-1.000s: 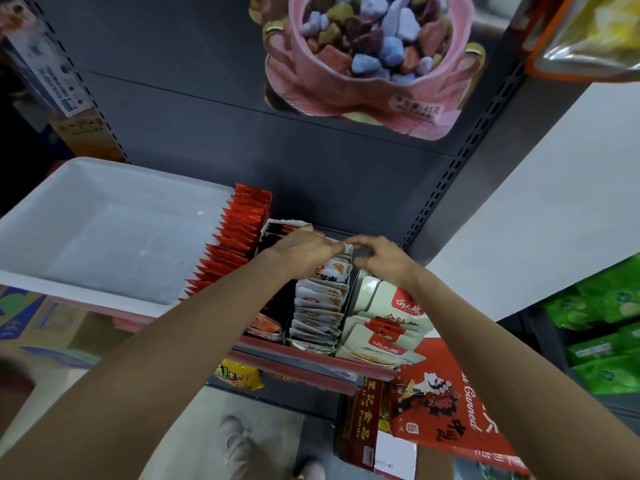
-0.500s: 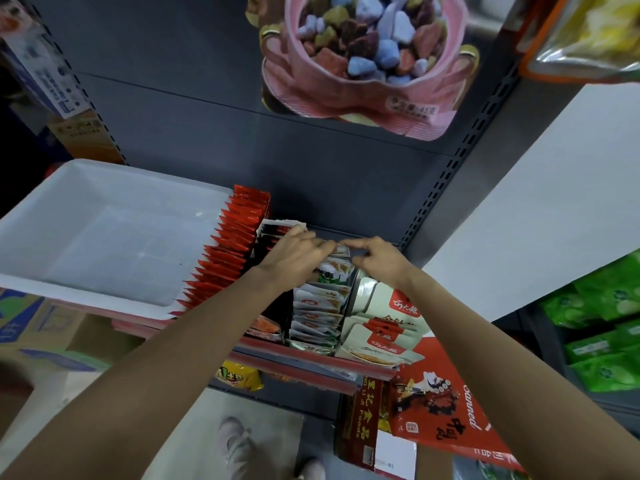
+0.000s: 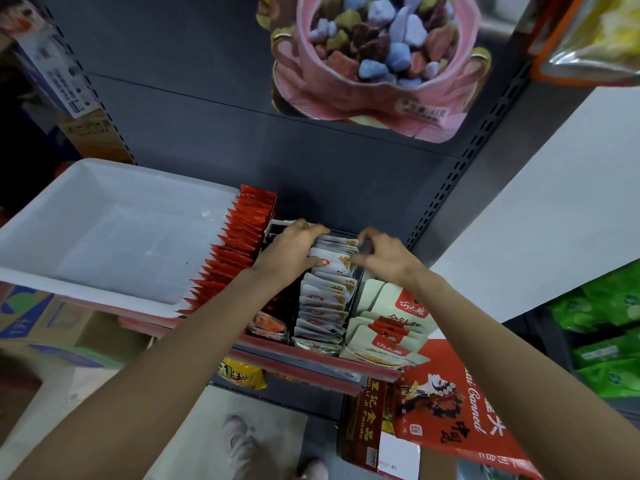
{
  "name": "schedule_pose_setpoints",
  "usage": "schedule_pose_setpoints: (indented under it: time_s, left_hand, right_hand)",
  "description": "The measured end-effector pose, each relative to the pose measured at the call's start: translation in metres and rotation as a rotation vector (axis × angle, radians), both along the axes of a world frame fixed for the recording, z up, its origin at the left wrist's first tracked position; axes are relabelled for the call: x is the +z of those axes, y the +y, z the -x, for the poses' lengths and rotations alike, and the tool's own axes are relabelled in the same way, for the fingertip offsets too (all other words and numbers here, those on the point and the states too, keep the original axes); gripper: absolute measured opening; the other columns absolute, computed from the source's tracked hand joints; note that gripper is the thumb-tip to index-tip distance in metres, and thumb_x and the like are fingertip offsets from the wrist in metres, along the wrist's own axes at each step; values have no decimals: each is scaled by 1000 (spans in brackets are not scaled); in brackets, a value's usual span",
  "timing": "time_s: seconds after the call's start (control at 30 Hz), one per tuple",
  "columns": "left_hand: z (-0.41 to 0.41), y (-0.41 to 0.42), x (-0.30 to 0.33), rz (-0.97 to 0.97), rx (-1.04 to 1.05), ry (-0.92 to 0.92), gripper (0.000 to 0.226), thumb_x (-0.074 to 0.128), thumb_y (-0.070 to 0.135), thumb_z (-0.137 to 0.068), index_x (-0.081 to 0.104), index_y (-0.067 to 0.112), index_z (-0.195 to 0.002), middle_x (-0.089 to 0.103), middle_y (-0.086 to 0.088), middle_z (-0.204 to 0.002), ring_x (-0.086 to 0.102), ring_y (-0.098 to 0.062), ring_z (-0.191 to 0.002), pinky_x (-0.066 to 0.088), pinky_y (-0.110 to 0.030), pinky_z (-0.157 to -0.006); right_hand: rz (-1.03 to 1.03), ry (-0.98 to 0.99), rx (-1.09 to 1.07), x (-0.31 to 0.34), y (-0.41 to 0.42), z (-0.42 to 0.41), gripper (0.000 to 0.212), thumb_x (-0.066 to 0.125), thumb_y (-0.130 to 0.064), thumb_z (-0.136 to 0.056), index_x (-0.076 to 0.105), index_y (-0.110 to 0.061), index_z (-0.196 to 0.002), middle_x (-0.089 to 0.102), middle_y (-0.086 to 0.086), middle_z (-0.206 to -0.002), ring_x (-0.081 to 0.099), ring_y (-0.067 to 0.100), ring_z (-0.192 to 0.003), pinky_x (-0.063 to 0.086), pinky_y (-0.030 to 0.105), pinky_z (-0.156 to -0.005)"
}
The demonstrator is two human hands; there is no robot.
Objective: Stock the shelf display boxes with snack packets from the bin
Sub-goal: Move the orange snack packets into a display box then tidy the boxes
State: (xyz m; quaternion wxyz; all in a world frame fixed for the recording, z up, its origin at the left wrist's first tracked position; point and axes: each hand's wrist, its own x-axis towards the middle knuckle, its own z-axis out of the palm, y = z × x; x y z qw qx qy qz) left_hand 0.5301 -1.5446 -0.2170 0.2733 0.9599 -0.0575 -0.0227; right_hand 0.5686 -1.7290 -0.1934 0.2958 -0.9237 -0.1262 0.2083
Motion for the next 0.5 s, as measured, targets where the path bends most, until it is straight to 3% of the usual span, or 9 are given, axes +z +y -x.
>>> schedule_pose_setpoints:
  time_s: [0.17, 0.3, 0.4, 0.5]
  left_hand:
    - [-4, -8, 2, 48, 13, 78, 56, 66, 8, -85, 47, 15, -137, 45, -14, -129, 59, -24, -104, 46, -35, -98]
    - [6, -7, 4, 38, -10, 31, 51, 53, 2, -90, 45, 14, -139, 50, -13, -124, 56, -22, -106, 44, -30, -98]
    - [20, -6, 10, 59, 17, -54, 49, 55, 11, -93, 43, 14, -140, 45, -8, -137, 42, -22, -127, 32, -32, -109]
    - [44, -1, 12, 2, -11, -115, 43, 48, 26, -97, 45, 13, -138, 44, -5, -140, 36, -21, -131, 28, -31, -109]
  right_hand:
    - [108, -82, 5, -1, 13, 1, 29, 59, -2, -82, 55, -6, -110, 65, 17, -101, 63, 29, -91, 53, 35, -75]
    - [172, -131, 29, -3, 15, 3, 32, 59, -4, -85, 55, -6, -117, 63, 17, -107, 61, 29, -98, 52, 33, -82]
    - [253, -251, 79, 6, 7, 8, 34, 54, -11, -88, 53, -12, -122, 58, 15, -112, 59, 33, -100, 52, 41, -84]
    - [198, -427, 125, 21, 2, 26, 36, 52, -13, -90, 52, -13, -126, 51, 11, -118, 55, 30, -105, 50, 42, -87]
